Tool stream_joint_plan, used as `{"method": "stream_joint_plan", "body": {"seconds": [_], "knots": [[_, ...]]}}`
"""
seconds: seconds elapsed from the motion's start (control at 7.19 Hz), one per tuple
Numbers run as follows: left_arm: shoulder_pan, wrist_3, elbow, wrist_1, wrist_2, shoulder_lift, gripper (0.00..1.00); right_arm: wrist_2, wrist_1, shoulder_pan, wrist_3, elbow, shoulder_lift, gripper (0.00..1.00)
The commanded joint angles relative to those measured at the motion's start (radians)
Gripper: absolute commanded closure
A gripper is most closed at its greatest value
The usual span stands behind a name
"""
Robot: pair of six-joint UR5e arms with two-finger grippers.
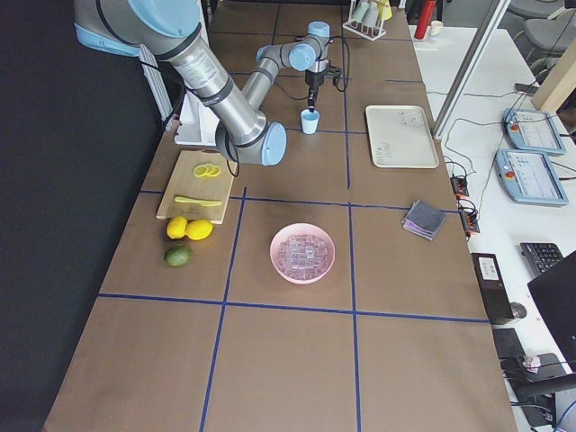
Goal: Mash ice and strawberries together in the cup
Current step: 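Open the right gripper to drop the ice cube into the cup, then move the right gripper back to the pink ice bowl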
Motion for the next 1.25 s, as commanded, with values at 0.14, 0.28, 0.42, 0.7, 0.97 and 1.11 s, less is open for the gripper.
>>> {"method": "stream_joint_plan", "body": {"seconds": [0.14, 0.28, 0.42, 0.7, 0.97, 1.11], "knots": [[0.0, 0.0, 0.0, 0.0, 0.0, 0.0, 0.0, 0.0, 0.001, 0.0, 0.0, 0.009, 0.002, 0.01], [0.0, 0.0, 0.0, 0.0, 0.0, 0.0, 0.0, 0.0, 0.001, 0.0, 0.0, 0.013, 0.002, 0.01], [0.0, 0.0, 0.0, -0.002, 0.0, 0.0, 0.0, 0.001, 0.0, 0.0, 0.0, 0.028, -0.001, 0.01], [0.0, 0.0, -0.002, -0.006, 0.0, -0.002, 0.0, 0.01, -0.003, 0.055, -0.026, 0.304, -0.198, 0.01], [0.0, -0.002, -0.017, -0.005, 0.0, -0.002, 0.0, 0.001, 0.003, 0.142, -0.072, 0.609, -0.468, 0.01], [0.0, -0.002, -0.029, -0.005, 0.0, -0.002, 0.0, 0.012, 0.006, 0.208, -0.191, 0.7, -0.573, 0.01]]}}
